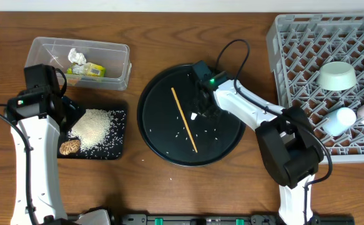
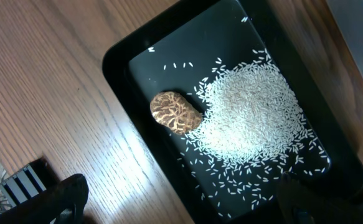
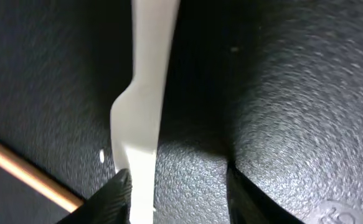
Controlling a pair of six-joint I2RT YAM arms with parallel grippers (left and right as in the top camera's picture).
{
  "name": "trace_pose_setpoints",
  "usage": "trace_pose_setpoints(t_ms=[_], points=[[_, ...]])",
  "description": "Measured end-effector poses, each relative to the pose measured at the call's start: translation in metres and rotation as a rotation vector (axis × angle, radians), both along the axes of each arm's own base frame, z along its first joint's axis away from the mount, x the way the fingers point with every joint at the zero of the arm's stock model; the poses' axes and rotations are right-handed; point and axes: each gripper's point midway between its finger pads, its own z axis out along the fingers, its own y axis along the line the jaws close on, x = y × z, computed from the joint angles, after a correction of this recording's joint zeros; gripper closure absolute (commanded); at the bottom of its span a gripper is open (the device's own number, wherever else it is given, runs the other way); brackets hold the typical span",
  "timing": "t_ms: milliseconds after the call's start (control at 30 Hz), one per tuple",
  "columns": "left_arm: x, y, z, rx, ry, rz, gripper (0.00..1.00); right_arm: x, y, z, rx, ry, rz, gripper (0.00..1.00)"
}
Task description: Sort waste into correct bins and load items into the dishwasher rack
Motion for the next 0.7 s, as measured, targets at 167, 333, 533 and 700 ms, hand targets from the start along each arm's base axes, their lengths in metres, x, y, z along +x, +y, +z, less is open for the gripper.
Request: trace_pose_setpoints(t_ms=[167,333,533,700], points=[[0.000,0.000,0.000,0.000,0.000,0.000,0.02,0.006,0.001,-0.001,-0.001,-0.022,-0.002,0.51],[0.000,0.000,0.000,0.000,0.000,0.000,0.02,0.012,0.005,0.000,0.006,-0.047,0.023,0.47],[0.000,0.000,0.000,0.000,0.000,0.000,0.02,0.019,0.013,0.002,0.024,-0.067,0.087,0.43],[0.000,0.000,0.000,0.000,0.000,0.000,0.02,0.023,0.018,0.003,0.029,-0.085,0.161,0.43]])
